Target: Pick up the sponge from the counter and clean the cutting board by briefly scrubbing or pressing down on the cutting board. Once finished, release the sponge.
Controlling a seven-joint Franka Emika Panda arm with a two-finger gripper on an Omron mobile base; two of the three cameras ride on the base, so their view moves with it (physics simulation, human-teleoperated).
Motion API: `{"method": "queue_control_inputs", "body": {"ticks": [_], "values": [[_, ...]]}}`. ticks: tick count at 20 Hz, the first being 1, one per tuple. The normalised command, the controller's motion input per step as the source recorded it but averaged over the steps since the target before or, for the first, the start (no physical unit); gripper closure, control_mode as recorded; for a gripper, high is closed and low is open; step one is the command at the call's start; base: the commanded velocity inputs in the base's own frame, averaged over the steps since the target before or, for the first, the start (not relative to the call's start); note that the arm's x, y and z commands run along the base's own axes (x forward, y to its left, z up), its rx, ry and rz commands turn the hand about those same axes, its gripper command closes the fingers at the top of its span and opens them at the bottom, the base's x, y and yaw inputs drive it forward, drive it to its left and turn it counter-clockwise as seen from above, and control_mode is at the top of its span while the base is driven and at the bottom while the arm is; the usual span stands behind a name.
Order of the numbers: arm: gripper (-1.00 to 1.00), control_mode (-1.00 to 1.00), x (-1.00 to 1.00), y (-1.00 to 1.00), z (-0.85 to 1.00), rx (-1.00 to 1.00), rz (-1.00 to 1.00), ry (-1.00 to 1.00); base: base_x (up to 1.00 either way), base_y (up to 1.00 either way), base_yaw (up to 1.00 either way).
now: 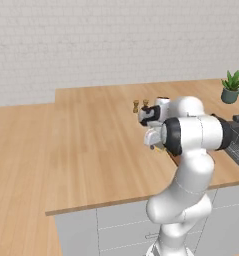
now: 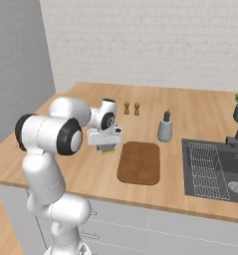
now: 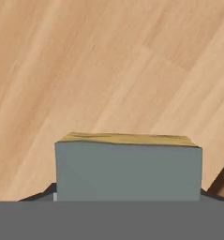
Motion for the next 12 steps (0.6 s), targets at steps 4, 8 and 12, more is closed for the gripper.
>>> {"method": "queue_control_inputs", "body": {"ticks": [4, 8, 12], "values": [[1.00, -1.00, 0.00, -0.96, 0.92, 0.11, 0.01, -0.28, 0.00, 0.00, 0.00], [1.00, -1.00, 0.23, -1.00, 0.11, 0.10, 0.04, -0.13, 0.00, 0.00, 0.00], [1.00, -1.00, 0.58, -1.00, -0.48, 0.22, 0.10, -0.06, 0.00, 0.00, 0.00]]}}
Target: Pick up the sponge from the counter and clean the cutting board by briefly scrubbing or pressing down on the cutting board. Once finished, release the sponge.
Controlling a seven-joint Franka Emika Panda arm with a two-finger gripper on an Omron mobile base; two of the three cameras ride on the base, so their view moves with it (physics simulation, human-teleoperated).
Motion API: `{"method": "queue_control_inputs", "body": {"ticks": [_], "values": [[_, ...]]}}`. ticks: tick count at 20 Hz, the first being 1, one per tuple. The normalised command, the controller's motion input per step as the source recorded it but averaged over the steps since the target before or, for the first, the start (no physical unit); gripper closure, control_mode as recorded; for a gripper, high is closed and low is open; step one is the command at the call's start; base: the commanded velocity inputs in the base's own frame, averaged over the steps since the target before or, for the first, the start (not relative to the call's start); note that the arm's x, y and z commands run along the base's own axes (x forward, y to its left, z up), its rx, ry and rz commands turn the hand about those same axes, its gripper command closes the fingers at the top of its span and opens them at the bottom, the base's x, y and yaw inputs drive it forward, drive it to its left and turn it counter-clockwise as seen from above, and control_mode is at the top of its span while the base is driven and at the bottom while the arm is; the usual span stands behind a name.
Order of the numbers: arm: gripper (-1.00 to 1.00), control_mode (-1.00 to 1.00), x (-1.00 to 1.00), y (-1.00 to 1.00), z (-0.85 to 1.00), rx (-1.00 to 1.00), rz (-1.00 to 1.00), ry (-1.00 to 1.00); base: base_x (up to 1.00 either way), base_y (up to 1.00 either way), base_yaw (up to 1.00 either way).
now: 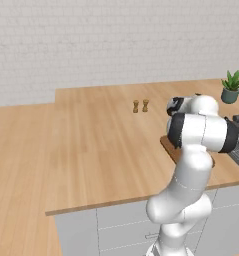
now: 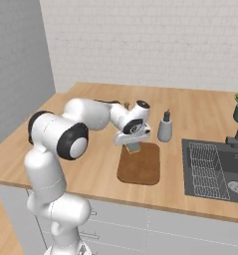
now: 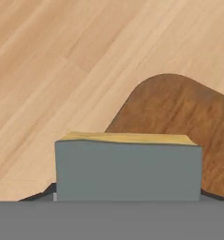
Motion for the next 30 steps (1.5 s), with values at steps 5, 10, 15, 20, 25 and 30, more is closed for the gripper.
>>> {"method": "queue_control_inputs", "body": {"ticks": [5, 10, 15, 20, 25, 30], "values": [[1.00, -1.00, 0.59, -0.96, -0.18, 0.31, 0.30, -0.01, 0.00, 0.00, 0.00], [1.00, -1.00, 0.23, -0.79, 0.00, 0.25, 0.41, -0.23, 0.00, 0.00, 0.00], [1.00, -1.00, -0.07, 0.37, -0.38, 0.05, 0.33, -0.36, 0.00, 0.00, 0.00], [1.00, -1.00, -0.20, 1.00, -0.83, 0.00, 0.19, -0.36, 0.00, 0.00, 0.00], [1.00, -1.00, -0.24, 1.00, -0.40, 0.01, 0.19, -0.06, 0.00, 0.00, 0.00], [1.00, -1.00, -0.33, 1.00, 0.00, 0.00, 0.24, 0.19, 0.00, 0.00, 0.00]]}}
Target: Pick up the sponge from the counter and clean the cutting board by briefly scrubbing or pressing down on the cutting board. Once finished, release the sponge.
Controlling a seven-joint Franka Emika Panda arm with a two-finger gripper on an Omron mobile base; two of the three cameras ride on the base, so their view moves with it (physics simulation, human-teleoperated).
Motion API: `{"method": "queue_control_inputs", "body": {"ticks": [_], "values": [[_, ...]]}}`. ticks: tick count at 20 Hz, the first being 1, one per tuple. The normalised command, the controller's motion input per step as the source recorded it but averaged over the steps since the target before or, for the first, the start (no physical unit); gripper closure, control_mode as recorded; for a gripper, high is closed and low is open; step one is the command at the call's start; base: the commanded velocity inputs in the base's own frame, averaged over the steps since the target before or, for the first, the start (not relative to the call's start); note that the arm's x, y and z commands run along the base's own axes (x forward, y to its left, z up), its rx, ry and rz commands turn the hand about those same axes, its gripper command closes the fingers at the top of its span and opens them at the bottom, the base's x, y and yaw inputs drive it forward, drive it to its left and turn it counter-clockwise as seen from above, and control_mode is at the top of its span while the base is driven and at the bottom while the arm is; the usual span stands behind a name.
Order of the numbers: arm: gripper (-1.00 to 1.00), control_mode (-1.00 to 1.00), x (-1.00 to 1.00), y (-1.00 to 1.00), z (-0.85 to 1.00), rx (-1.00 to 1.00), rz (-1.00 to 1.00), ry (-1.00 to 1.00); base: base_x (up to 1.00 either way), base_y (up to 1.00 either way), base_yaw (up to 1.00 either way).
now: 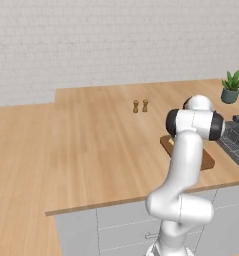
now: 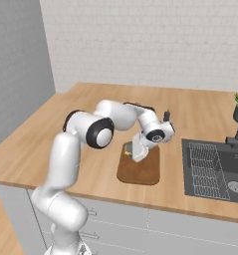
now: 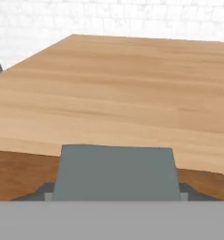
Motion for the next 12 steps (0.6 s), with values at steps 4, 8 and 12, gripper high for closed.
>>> {"method": "queue_control_inputs", "body": {"ticks": [4, 8, 12], "values": [[1.00, -1.00, -0.33, 1.00, 0.00, 0.00, 0.26, 0.25, 0.00, 0.00, 0.00], [1.00, -1.00, -0.37, 1.00, 0.00, 0.00, 0.28, 0.23, 0.00, 0.00, 0.00], [1.00, -1.00, -0.37, 1.00, 0.03, 0.00, 0.31, 0.14, 0.00, 0.00, 0.00]]}}
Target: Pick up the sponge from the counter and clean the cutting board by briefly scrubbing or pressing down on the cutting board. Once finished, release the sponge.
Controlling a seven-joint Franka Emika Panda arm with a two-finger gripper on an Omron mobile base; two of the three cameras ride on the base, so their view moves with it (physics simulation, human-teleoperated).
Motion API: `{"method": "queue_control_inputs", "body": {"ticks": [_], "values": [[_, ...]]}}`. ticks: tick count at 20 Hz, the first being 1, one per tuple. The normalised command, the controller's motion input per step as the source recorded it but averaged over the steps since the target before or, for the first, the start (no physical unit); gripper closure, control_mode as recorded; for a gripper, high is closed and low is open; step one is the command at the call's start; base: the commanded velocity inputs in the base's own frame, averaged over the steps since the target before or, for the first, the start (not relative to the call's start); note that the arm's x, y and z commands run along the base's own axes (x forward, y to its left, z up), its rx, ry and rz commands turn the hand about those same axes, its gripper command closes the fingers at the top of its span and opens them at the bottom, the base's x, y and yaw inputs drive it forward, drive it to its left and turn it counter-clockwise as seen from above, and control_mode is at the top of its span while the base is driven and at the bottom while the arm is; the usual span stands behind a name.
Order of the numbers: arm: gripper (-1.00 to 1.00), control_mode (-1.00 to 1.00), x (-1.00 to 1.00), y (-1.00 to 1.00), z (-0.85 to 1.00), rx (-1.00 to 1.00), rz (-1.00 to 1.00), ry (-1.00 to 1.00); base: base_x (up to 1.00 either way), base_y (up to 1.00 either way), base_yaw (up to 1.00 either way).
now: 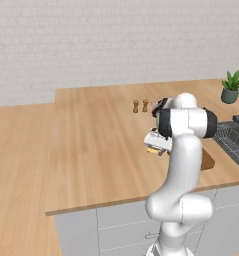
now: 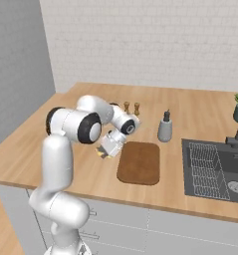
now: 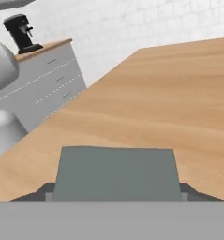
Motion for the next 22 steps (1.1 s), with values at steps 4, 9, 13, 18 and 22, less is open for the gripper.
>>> {"method": "queue_control_inputs", "body": {"ticks": [4, 9, 13, 18, 22], "values": [[1.00, -1.00, -0.41, 0.08, 0.86, 0.06, 0.22, -0.33, 0.00, 0.00, 0.00], [1.00, -1.00, -0.10, -1.00, 0.86, 0.12, 0.01, -0.56, 0.00, 0.00, 0.00], [1.00, -1.00, 0.05, -1.00, 0.28, 0.17, -0.10, -0.23, 0.00, 0.00, 0.00], [1.00, -1.00, 0.47, -1.00, 0.01, 0.18, -0.30, 0.03, 0.00, 0.00, 0.00], [1.00, -1.00, 0.62, -1.00, -0.08, 0.08, -0.34, 0.02, 0.00, 0.00, 0.00]]}}
